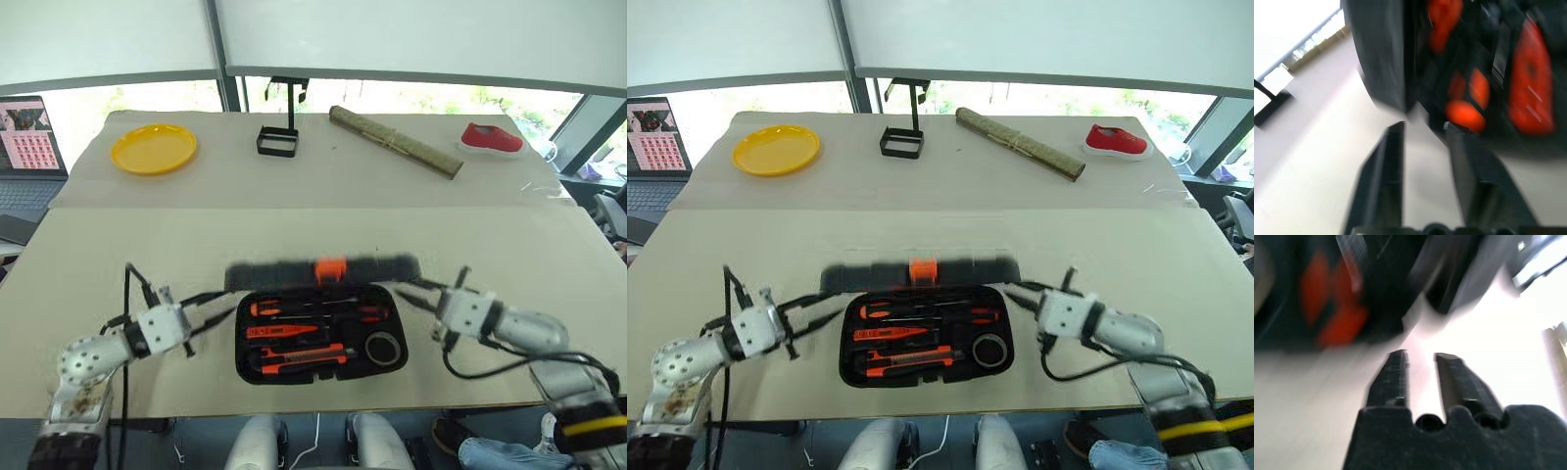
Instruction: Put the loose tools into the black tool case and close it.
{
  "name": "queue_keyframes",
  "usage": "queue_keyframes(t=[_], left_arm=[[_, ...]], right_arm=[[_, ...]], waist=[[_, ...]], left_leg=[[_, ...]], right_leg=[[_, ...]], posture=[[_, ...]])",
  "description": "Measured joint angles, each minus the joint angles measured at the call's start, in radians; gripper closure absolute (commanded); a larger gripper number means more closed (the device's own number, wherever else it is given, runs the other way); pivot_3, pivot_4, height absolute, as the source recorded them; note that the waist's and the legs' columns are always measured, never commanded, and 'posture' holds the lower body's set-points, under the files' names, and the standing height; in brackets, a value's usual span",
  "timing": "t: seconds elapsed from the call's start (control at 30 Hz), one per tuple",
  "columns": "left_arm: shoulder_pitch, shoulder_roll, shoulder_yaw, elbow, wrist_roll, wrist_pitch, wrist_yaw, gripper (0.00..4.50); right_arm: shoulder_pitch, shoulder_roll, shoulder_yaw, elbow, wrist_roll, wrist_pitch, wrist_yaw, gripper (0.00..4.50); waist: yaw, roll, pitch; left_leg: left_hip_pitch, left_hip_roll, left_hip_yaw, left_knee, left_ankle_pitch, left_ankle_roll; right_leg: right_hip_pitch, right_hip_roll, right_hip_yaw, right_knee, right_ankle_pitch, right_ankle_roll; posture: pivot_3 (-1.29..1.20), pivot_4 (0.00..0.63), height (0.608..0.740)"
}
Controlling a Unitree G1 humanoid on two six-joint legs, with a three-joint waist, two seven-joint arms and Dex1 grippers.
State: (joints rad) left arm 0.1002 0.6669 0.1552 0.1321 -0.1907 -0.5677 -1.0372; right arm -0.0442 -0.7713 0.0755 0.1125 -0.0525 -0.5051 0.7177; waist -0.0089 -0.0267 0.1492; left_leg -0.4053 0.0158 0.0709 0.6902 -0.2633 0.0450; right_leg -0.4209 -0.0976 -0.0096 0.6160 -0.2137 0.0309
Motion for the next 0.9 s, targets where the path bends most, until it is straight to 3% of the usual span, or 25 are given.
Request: queue_keyframes(t=[0.13,0.2,0.3,0.4,0.43,0.53,0.67,0.8,0.9], left_arm=[[-0.003,0.025,0.013,0.011,-0.007,0.001,0.011,0.28],[-0.014,0.031,0.029,0.024,-0.041,0.076,0.027,0.00],[-0.052,0.042,0.028,0.044,-0.087,0.193,0.020,0.00],[-0.154,0.039,-0.008,0.057,-0.089,0.290,0.012,0.00],[-0.183,0.039,-0.013,0.057,-0.090,0.312,0.014,0.52],[-0.271,0.021,-0.040,0.059,-0.089,0.374,0.017,1.41],[-0.451,-0.008,-0.138,0.136,-0.085,0.474,-0.046,2.87],[-0.542,-0.014,-0.208,0.219,-0.062,0.491,-0.131,4.25],[-0.554,-0.008,-0.266,0.246,-0.047,0.538,-0.222,4.44]], right_arm=[[0.016,-0.020,-0.046,0.019,-0.004,-0.038,-0.021,0.74],[0.052,-0.037,-0.076,0.019,0.008,-0.044,-0.025,0.14],[0.118,-0.061,-0.112,-0.026,0.091,0.030,0.017,0.63],[0.232,-0.081,-0.133,-0.140,0.246,0.207,0.095,1.58],[0.254,-0.089,-0.134,-0.175,0.277,0.246,0.120,1.88],[0.341,-0.121,-0.161,-0.287,0.356,0.343,0.176,2.99],[0.534,-0.243,-0.178,-0.535,0.450,0.520,0.283,4.36],[0.546,-0.250,-0.132,-0.643,0.435,0.621,0.281,4.50],[0.442,-0.189,-0.023,-0.679,0.372,0.715,0.221,4.50]], waist=[[0.002,0.000,0.000],[0.006,0.000,0.000],[0.013,0.000,0.000],[0.028,0.000,0.000],[0.027,0.000,0.000],[0.023,0.000,0.000],[0.028,-0.002,-0.002],[0.014,-0.004,-0.003],[0.012,-0.005,-0.002]], left_leg=[[0.001,0.001,0.000,0.002,0.000,0.000],[0.001,0.001,-0.001,0.003,0.000,0.000],[0.001,0.001,-0.001,0.003,0.000,0.000],[0.000,0.000,-0.002,0.005,0.001,0.000],[0.001,0.001,-0.002,0.005,0.001,0.000],[0.001,0.000,-0.001,0.005,0.001,0.000],[0.000,0.001,-0.003,0.006,0.001,0.000],[0.001,0.001,-0.002,0.006,0.001,0.000],[0.000,0.001,-0.002,0.006,0.001,0.000]], right_leg=[[0.001,0.001,0.000,0.002,0.000,0.000],[0.001,0.001,0.000,0.003,0.000,0.000],[0.001,0.001,0.000,0.004,0.000,0.000],[0.002,0.001,-0.001,0.006,0.000,0.000],[0.002,0.001,-0.001,0.006,0.000,0.000],[0.001,0.001,0.000,0.007,0.000,0.000],[0.002,0.004,0.000,0.008,-0.001,0.001],[0.001,0.005,0.002,0.008,-0.001,0.001],[-0.001,0.005,0.002,0.009,-0.002,0.000]], posture=[[0.00,0.150,0.740],[0.00,0.150,0.740],[0.00,0.150,0.740],[0.00,0.150,0.740],[0.00,0.150,0.740],[0.00,0.150,0.740],[0.00,0.150,0.740],[0.00,0.150,0.740],[0.00,0.150,0.740]])
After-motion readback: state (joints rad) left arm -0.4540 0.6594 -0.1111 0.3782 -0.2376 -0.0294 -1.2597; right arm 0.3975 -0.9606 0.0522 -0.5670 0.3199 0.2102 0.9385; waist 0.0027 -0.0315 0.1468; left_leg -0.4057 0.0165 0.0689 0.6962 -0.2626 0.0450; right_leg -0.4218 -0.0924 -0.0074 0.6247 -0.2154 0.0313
